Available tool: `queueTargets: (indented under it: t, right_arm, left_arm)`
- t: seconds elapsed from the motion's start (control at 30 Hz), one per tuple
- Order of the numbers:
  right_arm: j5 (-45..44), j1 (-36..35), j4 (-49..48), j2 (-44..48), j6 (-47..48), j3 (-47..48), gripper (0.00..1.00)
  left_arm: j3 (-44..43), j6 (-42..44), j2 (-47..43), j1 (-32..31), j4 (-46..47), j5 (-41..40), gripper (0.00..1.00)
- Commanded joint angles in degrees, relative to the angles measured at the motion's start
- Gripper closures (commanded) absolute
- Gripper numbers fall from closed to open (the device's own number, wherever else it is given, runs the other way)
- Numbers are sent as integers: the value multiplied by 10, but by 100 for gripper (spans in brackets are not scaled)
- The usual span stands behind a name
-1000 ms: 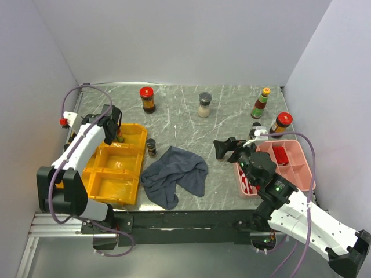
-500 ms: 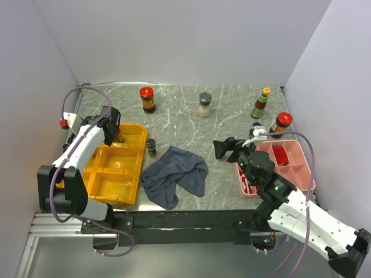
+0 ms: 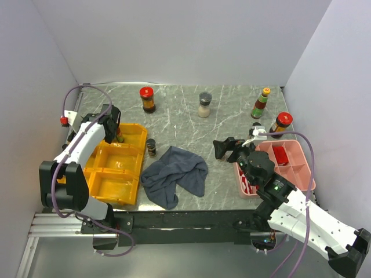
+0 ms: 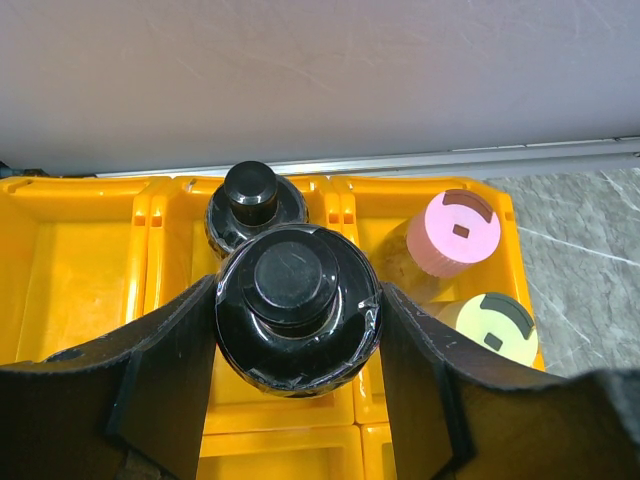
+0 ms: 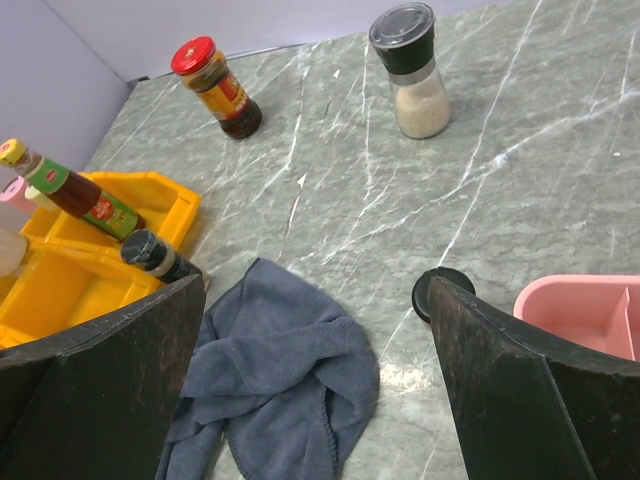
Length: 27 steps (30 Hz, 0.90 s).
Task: Organize the condiment bottles
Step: Place the bottle in the storage box.
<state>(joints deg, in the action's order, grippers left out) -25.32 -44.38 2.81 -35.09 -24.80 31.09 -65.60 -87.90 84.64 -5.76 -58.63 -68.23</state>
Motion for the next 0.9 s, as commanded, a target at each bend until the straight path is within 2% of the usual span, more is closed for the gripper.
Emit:
queueTargets:
  t: [0.0,0.13,0.37,0.43,0.53,0.7,0.77,0.87]
  right_arm:
    - [-5,1,-26,-3,3,20,0]
    - [-3,1,-25,-9,4,22,0]
    - [-2,2,-26,-21,4,29,0]
    - [-3,2,-26,-24,5,29,0]
    - [-3,1,-26,-25,5,31,0]
    - [1,1,-26,-37,5,31,0]
    - [6,1,-26,-41,5,37,0]
    - [12,1,-26,-48,3,41,0]
  left_arm:
    - [-22,-17,20,5,-32,30,99]
    - [-38,-35,32,5,-61,13,99]
    - [18,40,15,5,36,26,99]
    - [23,48,15,6,39,22,99]
    - [17,42,20,6,20,13,99]
    - [-15,-12,33,5,-65,-2,99]
    - [-15,-18,34,5,-69,-3,99]
    - [-2,22,24,5,-34,5,99]
